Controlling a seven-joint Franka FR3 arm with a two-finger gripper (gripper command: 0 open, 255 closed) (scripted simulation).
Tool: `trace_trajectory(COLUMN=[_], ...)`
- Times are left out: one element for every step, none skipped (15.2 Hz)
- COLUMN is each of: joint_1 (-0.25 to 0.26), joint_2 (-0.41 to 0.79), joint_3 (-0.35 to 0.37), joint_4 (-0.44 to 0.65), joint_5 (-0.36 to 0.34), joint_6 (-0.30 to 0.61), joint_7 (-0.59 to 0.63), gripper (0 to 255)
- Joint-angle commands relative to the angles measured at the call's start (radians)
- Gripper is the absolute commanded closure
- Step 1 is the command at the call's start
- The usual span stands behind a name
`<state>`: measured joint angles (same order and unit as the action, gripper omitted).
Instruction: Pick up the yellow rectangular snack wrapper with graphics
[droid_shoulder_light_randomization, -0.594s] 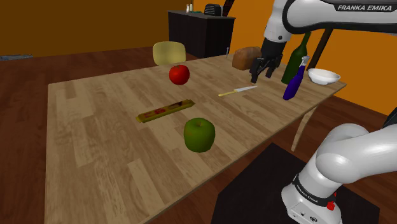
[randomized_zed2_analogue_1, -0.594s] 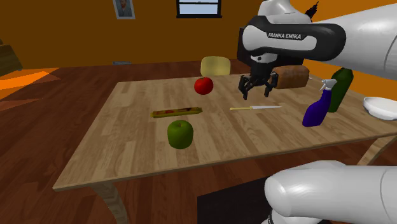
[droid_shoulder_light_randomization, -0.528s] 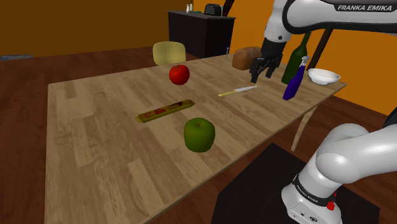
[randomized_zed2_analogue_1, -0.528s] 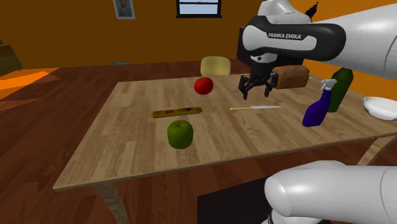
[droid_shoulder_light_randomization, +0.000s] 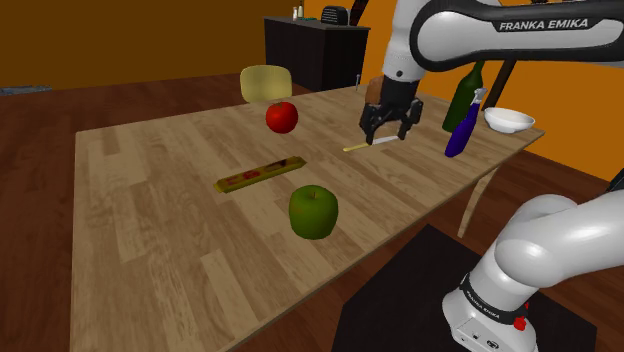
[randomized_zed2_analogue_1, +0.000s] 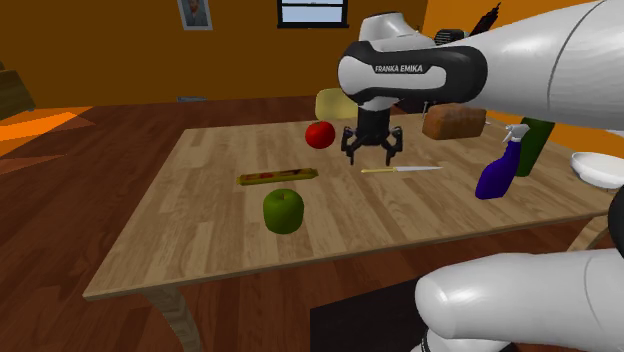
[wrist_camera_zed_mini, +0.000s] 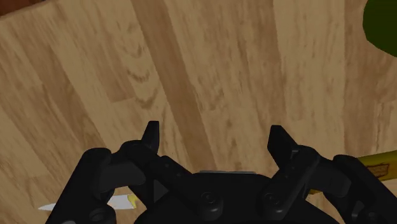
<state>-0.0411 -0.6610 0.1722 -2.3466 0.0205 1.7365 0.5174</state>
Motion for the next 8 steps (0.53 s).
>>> trace_trajectory(joint_1=[-0.009,-0.014,-0.021,-0.028,-0.036,-0.044,-0.053,-0.061], joint_2=[0.037,0.062,0.088,0.117,0.147,0.180,0.214,0.250], joint_3=[0.060,0.087,0.115,0.142,0.168,0.194,0.220,0.245], joint_4=[0.012,0.025,0.040,0.057,0.076,0.096,0.119,0.144], joint_5=[0.031,0.043,0.053,0.062,0.069,0.074,0.076,0.077], joint_6=[0.016,0.023,0.031,0.039,0.047,0.055,0.063,0.071], joint_7=[0.131,0.191,0.251,0.310,0.370,0.430,0.490,0.551], gripper=[0,0,0,0,0,0,0,0])
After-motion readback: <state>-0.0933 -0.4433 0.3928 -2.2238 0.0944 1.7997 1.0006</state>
